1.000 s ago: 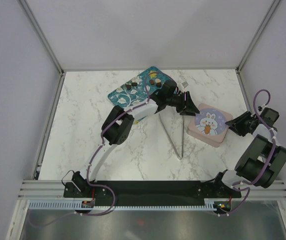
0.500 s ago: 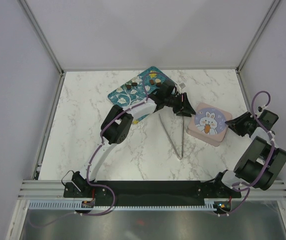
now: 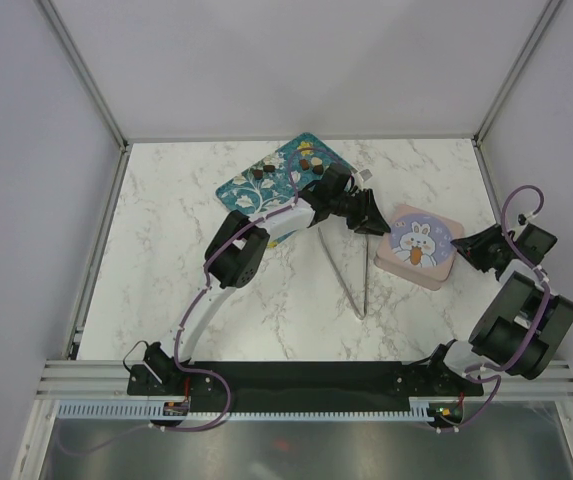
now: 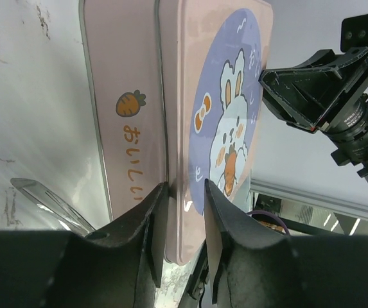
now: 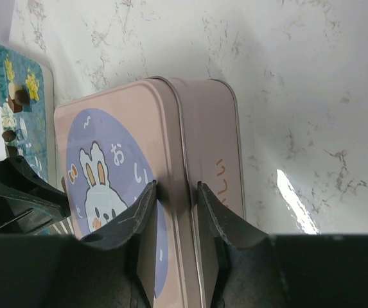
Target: Pack the chocolate
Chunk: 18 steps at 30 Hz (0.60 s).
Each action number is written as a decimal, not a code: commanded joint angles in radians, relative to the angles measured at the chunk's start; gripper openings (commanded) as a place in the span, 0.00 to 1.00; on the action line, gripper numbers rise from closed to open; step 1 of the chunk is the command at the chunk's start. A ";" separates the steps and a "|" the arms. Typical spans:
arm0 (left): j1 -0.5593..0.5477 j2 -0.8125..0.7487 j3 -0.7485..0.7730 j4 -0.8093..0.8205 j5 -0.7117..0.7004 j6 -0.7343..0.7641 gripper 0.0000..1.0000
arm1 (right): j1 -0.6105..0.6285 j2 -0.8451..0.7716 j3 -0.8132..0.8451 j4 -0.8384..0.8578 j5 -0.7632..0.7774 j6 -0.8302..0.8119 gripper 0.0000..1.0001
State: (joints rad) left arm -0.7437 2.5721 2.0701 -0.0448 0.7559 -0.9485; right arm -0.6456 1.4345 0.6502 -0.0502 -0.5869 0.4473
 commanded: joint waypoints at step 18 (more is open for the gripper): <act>-0.045 0.020 0.031 0.005 0.011 0.025 0.32 | 0.009 0.136 -0.089 -0.039 0.079 0.028 0.21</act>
State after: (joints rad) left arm -0.7456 2.5763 2.0750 -0.0360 0.7586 -0.9482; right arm -0.6647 1.5005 0.5838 0.1665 -0.6384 0.5407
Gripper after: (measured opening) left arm 0.317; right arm 0.307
